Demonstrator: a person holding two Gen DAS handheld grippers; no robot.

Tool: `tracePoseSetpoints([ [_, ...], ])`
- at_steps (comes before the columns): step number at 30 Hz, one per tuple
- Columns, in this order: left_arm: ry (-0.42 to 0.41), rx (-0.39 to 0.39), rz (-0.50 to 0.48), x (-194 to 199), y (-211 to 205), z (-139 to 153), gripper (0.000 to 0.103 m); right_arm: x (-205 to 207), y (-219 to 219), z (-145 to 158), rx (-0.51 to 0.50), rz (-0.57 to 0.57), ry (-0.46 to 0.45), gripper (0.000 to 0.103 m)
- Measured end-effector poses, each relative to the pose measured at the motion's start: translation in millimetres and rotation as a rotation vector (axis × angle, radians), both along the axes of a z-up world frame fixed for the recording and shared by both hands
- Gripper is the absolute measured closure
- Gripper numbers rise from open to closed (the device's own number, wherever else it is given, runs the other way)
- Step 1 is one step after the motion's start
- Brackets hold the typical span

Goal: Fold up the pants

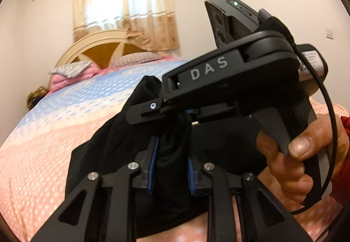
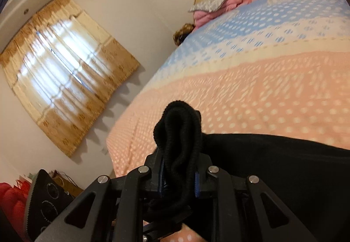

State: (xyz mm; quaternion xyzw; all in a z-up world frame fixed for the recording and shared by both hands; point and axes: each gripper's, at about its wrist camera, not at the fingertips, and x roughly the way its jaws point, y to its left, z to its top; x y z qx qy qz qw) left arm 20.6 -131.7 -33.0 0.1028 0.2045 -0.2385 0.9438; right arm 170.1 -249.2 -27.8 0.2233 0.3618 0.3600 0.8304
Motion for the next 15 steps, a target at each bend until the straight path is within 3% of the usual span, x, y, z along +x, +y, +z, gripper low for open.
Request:
tracePoseSetpoints([
  [6, 0.014, 0.007, -0.109, -10.4, -55.9, 6.3, 0.078, -18.0, -61.1, 6.2, 0.045, -0.068, 0.001, 0.083],
  [15, 0.064, 0.046, -0.190, -19.9, -123.8, -6.7, 0.078, -43.7, -134.5, -17.9, 0.014, -0.197, 0.053, 0.083],
])
